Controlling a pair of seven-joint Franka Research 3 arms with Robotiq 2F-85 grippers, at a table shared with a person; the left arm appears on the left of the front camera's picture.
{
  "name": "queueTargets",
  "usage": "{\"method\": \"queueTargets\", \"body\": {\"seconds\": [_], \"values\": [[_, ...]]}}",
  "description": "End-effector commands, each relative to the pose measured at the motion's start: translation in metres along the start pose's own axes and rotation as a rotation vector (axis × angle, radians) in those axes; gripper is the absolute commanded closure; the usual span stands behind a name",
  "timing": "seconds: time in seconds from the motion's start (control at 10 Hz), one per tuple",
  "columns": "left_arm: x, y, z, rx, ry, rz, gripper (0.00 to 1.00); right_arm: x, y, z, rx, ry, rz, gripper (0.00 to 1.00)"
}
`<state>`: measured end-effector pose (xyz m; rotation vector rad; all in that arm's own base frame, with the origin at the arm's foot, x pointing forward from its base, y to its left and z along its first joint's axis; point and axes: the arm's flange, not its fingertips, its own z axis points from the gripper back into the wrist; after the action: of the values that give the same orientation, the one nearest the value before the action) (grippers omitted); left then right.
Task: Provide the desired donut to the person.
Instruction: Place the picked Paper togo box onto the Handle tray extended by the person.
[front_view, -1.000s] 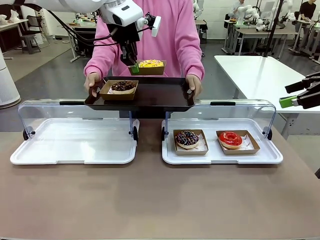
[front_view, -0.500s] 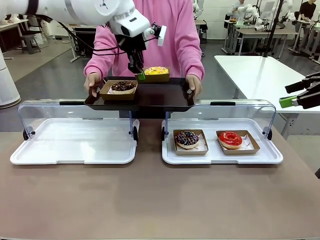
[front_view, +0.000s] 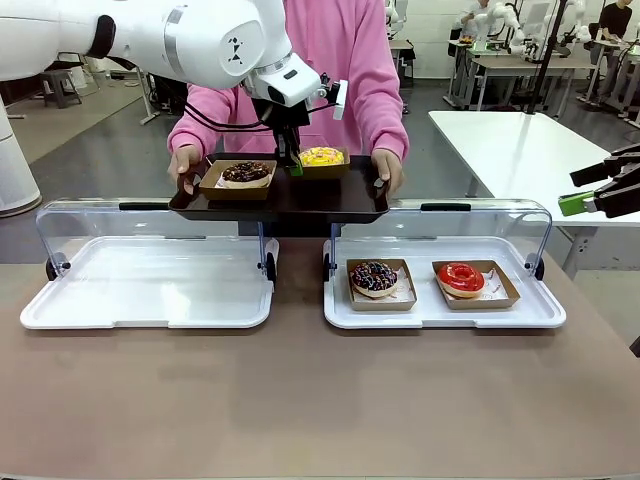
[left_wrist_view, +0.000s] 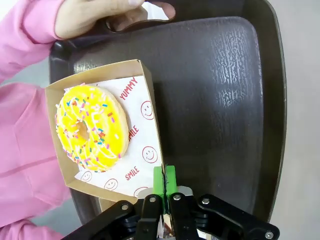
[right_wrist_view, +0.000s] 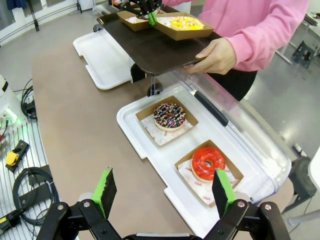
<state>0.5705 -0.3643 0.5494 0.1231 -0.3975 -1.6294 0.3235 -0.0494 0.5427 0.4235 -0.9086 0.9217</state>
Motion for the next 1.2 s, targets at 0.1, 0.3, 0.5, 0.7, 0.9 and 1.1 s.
{"method": "queueTargets", "body": {"seconds": [0.1, 0.3, 0.5, 0.7, 0.9, 1.1], "values": [[0.007, -0.001, -0.001, -0.046, 0.006, -0.008, 0.99, 0.000, -0.002, -0.002, 0.010, -0.012, 0.003, 0.00], [0.008, -0.002, 0.000, -0.097, -0.001, -0.023, 0.43, 0.000, -0.002, -0.002, 0.010, -0.012, 0.003, 0.00], [0.005, -0.001, 0.004, -0.130, -0.011, -0.010, 0.00, 0.000, -0.002, -0.002, 0.010, -0.012, 0.003, 0.00], [0.003, 0.000, 0.010, -0.145, -0.020, -0.001, 0.00, 0.000, -0.002, -0.002, 0.010, -0.012, 0.003, 0.00], [0.001, 0.003, 0.011, -0.142, -0.009, 0.022, 0.00, 0.000, -0.002, -0.002, 0.010, -0.012, 0.003, 0.00], [0.003, 0.005, 0.010, -0.164, -0.006, 0.010, 0.00, 0.000, -0.002, -0.002, 0.010, -0.012, 0.003, 0.00]]}}
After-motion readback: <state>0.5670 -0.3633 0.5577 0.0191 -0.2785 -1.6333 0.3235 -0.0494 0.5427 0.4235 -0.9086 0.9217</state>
